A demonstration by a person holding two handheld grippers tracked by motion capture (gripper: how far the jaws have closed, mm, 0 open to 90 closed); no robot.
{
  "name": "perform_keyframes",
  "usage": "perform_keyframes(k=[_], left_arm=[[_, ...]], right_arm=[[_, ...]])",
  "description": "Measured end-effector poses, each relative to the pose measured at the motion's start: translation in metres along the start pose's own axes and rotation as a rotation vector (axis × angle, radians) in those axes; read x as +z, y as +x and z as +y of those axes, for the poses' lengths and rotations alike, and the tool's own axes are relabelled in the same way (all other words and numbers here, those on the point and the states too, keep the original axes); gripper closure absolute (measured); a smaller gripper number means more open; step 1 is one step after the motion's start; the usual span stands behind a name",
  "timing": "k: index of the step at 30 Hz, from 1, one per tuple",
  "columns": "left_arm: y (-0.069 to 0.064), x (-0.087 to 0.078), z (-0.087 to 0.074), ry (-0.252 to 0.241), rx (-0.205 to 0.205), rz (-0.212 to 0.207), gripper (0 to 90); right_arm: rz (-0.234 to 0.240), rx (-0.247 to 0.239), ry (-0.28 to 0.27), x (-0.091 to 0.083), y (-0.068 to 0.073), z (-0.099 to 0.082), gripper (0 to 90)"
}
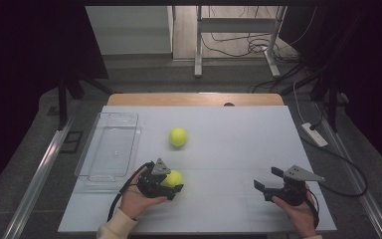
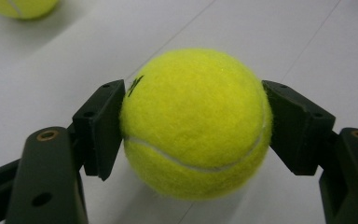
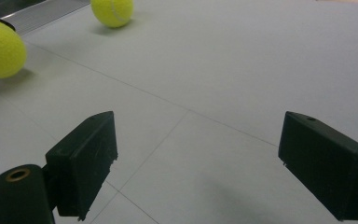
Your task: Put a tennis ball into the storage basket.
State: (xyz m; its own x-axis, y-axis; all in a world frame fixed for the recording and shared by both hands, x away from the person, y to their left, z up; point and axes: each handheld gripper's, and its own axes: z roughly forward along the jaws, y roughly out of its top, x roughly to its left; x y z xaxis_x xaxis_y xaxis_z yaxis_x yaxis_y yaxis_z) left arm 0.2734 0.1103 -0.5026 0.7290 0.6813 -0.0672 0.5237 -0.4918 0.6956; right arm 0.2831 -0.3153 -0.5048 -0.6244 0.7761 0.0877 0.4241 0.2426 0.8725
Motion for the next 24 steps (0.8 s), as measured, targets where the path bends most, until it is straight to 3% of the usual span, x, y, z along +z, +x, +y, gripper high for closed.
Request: perform_keyframes(k=[15, 24], left_arm=[[0.004, -0.017, 0.0, -0.08, -0.023, 0.001, 27.2], [0.01, -0.034, -0.001, -0.16, -0.074, 0.01, 27.2]], right_arm=[[-0.006, 0.0, 0.0, -0.001, 0.0, 0.0, 11.4], [-0.005, 0.0, 0.001, 0.0, 0.001, 0.0, 11.4]])
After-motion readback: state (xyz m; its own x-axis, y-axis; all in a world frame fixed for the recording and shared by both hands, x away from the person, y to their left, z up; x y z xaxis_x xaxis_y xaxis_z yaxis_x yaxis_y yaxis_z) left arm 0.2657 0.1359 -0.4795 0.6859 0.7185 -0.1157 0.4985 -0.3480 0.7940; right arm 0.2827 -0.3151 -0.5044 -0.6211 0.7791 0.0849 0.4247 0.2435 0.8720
